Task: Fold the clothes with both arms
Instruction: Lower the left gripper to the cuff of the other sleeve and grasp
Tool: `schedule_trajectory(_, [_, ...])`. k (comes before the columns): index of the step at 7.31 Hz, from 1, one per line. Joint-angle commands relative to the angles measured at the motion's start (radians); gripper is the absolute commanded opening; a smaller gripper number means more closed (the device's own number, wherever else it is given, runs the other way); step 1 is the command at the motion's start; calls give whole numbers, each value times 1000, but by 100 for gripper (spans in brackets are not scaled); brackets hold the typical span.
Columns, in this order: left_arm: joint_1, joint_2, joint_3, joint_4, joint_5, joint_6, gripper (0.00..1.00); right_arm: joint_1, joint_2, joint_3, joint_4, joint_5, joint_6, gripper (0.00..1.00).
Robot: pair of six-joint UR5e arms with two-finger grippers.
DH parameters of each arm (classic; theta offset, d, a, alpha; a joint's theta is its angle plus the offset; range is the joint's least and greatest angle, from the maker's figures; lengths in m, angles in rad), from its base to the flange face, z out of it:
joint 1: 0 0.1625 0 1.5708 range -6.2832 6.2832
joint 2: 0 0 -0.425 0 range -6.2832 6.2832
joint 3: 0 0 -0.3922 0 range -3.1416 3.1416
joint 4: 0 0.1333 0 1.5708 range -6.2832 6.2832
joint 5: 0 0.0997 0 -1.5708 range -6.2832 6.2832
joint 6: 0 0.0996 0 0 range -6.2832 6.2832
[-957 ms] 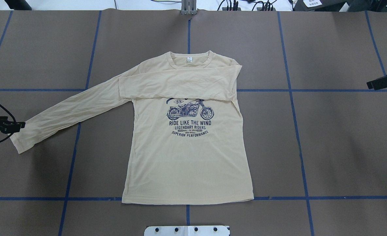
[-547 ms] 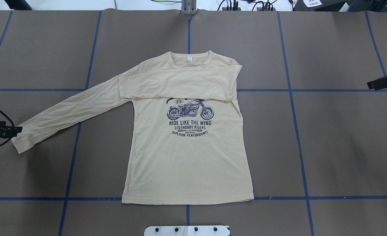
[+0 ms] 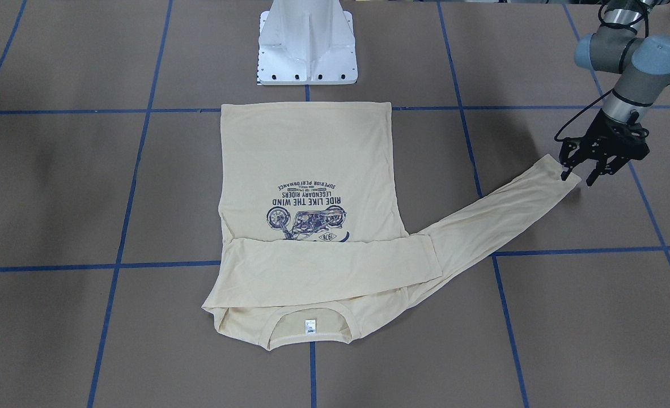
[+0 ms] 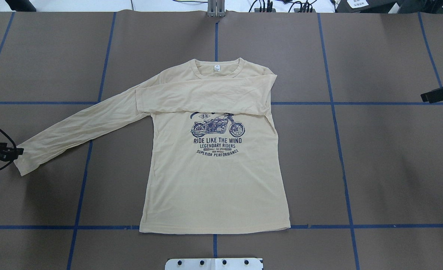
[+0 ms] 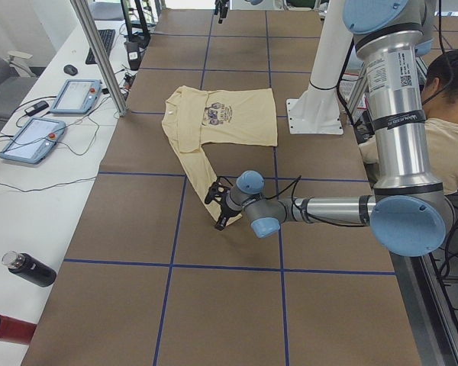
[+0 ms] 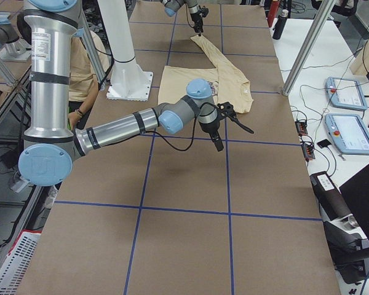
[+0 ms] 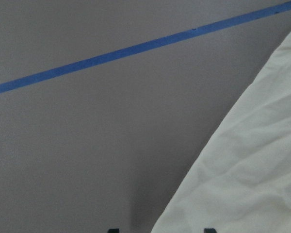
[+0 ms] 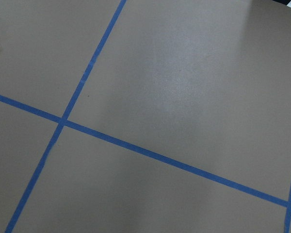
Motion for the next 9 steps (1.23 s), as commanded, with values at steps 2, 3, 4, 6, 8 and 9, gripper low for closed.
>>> schedule_trajectory(2, [2, -2, 8, 0, 0, 2, 60, 0, 0, 0, 0, 0, 0, 100])
schedule_trajectory(3, [11, -2, 8, 0, 0, 2, 55, 0, 0, 2, 2, 0, 0, 100])
schedule_trajectory(4, [21, -2, 8, 0, 0, 2, 51, 0, 0, 0, 2, 0, 0, 100])
schedule_trajectory(6, [27, -2, 3, -2, 0, 2, 6, 0, 0, 2, 2, 0, 0, 100])
schedule_trajectory(8, [21, 0, -26, -2, -15, 3, 0, -2, 1, 2, 2, 0, 2, 100])
schedule_trajectory(9, [13, 9, -58, 3, -20, 9, 0, 0, 0, 2, 2, 0, 2, 100])
